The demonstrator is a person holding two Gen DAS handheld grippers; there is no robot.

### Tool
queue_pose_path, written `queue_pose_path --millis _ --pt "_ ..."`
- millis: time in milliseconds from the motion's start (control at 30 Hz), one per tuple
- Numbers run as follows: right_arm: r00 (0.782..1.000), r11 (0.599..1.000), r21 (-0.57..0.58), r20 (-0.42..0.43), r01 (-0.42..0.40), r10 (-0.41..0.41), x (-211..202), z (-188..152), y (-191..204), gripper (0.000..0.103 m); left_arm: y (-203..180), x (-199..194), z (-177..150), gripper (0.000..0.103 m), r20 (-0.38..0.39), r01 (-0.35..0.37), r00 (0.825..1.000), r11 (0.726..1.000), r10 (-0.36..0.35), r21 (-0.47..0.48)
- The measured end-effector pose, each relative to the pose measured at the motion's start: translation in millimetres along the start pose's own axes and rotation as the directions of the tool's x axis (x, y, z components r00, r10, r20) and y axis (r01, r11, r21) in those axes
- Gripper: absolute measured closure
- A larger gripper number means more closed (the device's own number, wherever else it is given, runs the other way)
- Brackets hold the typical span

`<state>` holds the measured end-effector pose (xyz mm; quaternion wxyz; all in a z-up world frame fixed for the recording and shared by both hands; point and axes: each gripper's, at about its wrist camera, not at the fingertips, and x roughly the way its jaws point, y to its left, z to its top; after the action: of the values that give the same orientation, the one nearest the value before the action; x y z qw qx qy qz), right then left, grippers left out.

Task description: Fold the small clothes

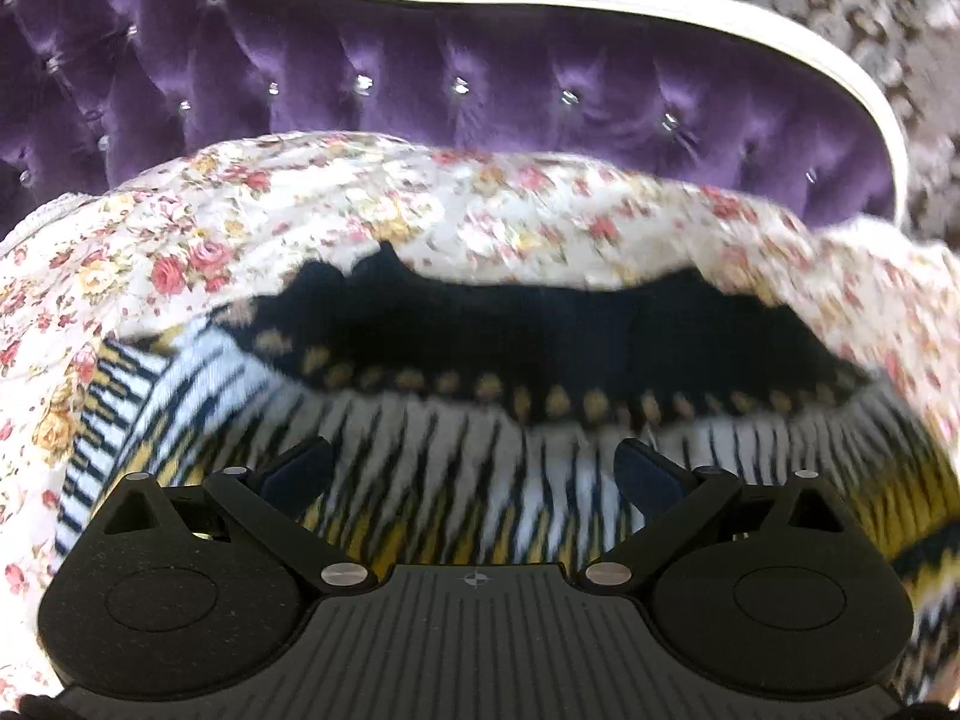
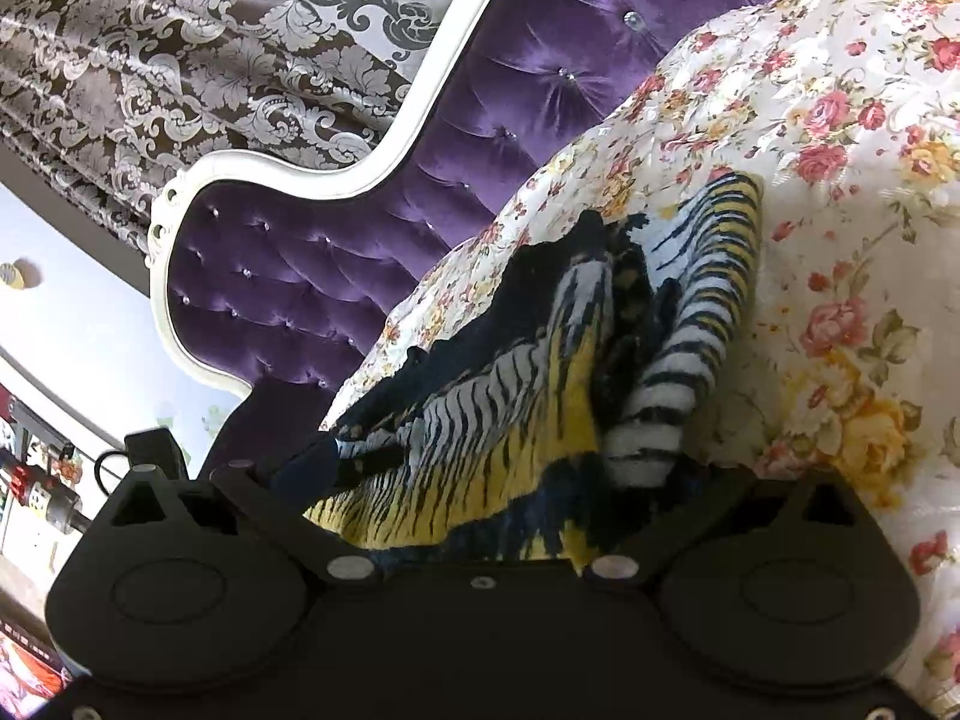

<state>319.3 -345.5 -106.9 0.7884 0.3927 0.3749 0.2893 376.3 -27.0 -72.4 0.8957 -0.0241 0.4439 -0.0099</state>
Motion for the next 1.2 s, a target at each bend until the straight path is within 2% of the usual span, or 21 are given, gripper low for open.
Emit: queue_pose_path --millis 67,167,300,333,367,400,433,467,533,667,767,867,1000,1200 --pt "1.0 1.0 0.006 0.004 -0.001 0.001 0.3 0.1 -0.1 0.001 -1.3 11.2 2.0 0.002 -0.021 -0.018 1.0 1.0 0.018 -0.001" --pt "1.0 1.0 0.008 0.0 0.003 -0.003 1.1 0.3 0.0 0.001 -12.5 18.6 -4.4 0.0 0.0 -0.072 0.997 0.994 0.072 0.079" --pt "1.0 1.0 -0.008 0.001 0.018 -0.018 0.5 -1.0 0.9 0.004 -8.4 15.5 -5.7 0.001 0.015 -0.051 0.999 0.997 0.051 0.065" --pt "0.999 0.999 -0.018 0.005 0.051 -0.051 0.0 -2.3 2.1 0.016 -5.7 12.5 -5.6 0.002 0.016 -0.036 0.999 0.997 0.035 0.062" --pt "0.997 0.996 -0.024 0.005 0.083 -0.083 -0.1 -3.7 2.2 0.037 -2.5 8.8 -4.6 0.002 0.023 -0.024 0.999 0.998 0.023 0.051" --pt "0.993 0.993 -0.024 0.003 0.115 -0.115 0.1 -5.5 1.1 0.047 2.0 2.8 -5.3 0.008 0.038 -0.014 0.999 1.0 0.013 0.027" --pt "0.99 0.99 -0.019 0.005 0.141 -0.141 -0.1 -7.4 -1.0 0.064 7.4 -4.3 -6.4 0.01 0.05 -0.005 0.999 1.0 0.005 -0.006" --pt "0.989 0.989 -0.009 0.008 0.146 -0.146 -0.7 -9.0 -3.4 0.067 11.7 -10.9 -7.1 0.011 0.053 0.006 0.999 0.999 -0.004 -0.032" --pt "0.988 0.989 0.004 0.022 0.15 -0.15 -2.2 -11.4 -3.4 0.07 22.0 -27.0 -12.3 0.011 0.056 0.042 0.998 0.997 -0.038 -0.064" --pt "0.971 0.968 -0.078 0.048 0.239 -0.236 1.1 -15.6 13.8 0.071 39.5 -65.8 -33.6 0.01 0.057 0.076 0.996 0.996 -0.073 -0.046" --pt "0.957 0.953 -0.085 0.052 0.29 -0.286 2.4 -15.9 22.6 0.072 57.5 -94.4 -53.8 0.01 0.066 0.087 0.994 0.995 -0.084 -0.051" --pt "0.936 0.932 -0.095 0.043 0.351 -0.348 5.6 -10.8 35.6 0.072 75.1 -109.7 -70.1 0.01 0.063 0.075 0.995 0.995 -0.071 -0.064" --pt "0.906 0.887 -0.187 0.049 0.422 -0.42 13.6 -5.7 70.5 0.073 91.3 -123.2 -89.0 0.01 0.052 0.063 0.997 0.997 -0.06 -0.048" --pt "0.912 0.862 -0.31 0.045 0.4 -0.407 42.5 -4.1 135.9 0.075 107.2 -134.5 -107.6 0.01 0.056 0.095 0.994 0.993 -0.092 -0.063"
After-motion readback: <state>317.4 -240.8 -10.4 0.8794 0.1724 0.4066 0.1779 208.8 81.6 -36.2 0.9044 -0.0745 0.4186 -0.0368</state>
